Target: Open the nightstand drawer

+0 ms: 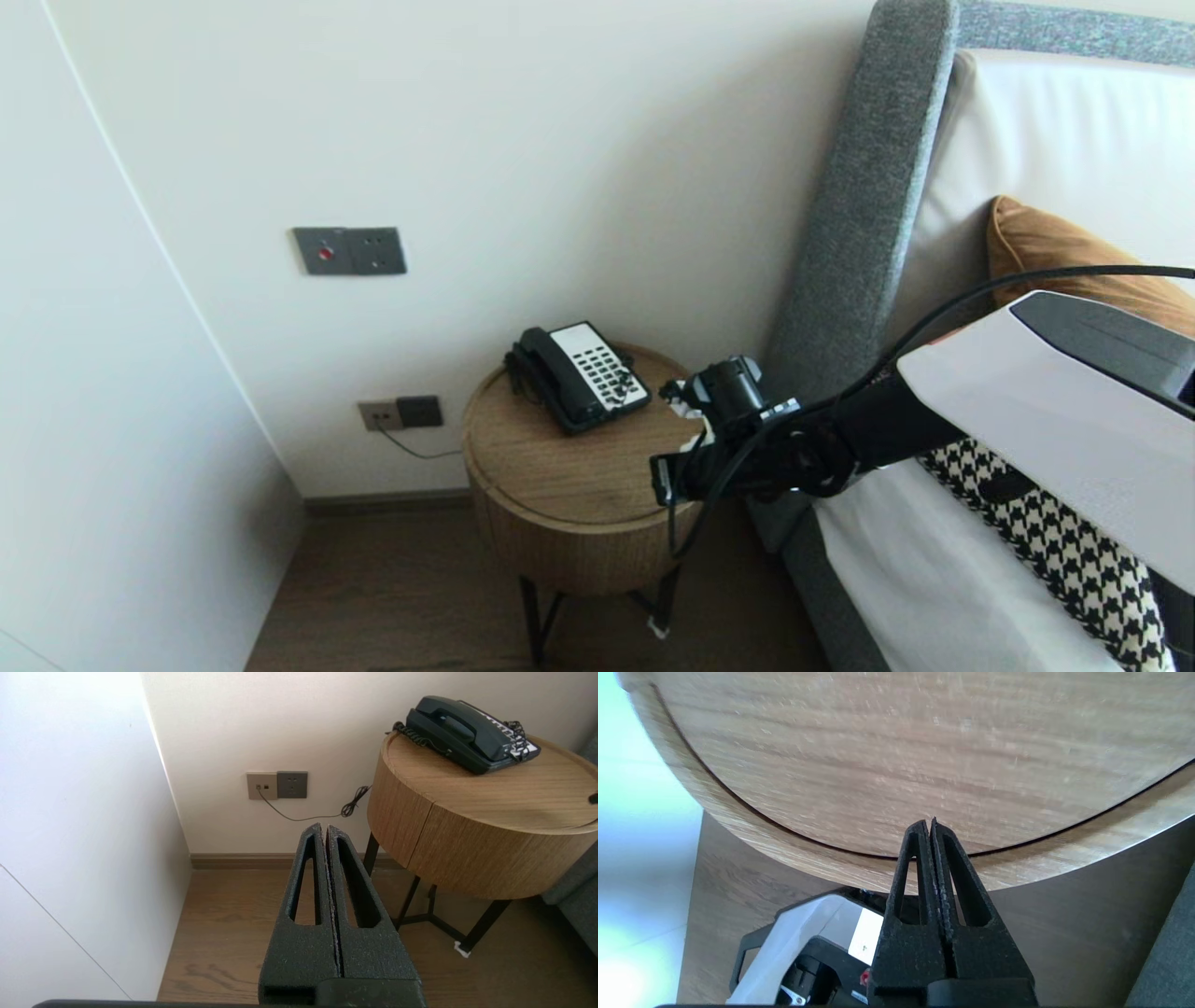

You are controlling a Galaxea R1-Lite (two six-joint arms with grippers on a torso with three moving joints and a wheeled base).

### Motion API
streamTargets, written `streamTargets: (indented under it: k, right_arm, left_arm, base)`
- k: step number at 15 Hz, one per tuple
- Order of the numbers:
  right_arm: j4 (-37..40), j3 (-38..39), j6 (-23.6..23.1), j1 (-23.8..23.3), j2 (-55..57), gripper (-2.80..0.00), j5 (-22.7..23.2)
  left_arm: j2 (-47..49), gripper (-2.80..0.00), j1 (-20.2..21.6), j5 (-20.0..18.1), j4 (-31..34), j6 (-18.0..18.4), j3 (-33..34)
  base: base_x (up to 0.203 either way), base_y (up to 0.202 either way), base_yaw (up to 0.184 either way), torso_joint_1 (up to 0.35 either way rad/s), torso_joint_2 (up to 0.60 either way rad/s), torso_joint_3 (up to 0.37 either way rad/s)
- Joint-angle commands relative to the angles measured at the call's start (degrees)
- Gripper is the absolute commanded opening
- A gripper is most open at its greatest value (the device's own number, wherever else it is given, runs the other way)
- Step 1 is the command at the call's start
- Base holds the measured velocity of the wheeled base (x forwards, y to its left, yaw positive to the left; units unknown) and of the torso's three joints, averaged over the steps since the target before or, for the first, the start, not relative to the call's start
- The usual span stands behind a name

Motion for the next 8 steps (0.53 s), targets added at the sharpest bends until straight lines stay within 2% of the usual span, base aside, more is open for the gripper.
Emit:
streamTargets:
  k: [1,8]
  right_arm:
    - [-0.09,0.67,0.08,0.01,0.84,-2.8,0.09]
    - [-0.26,2.43,0.08,0.01,1.37,-2.8,0.09]
  left_arm:
    - [-0.09,-2.8,0.06,0.05,-0.04,-0.05,0.0]
    - [-0.09,-2.8,0.06,0.05,-0.04,-0.05,0.0]
  base:
    - [0.0,0.0,0.0,0.0,0.0,0.0]
    - [0.0,0.0,0.0,0.0,0.0,0.0]
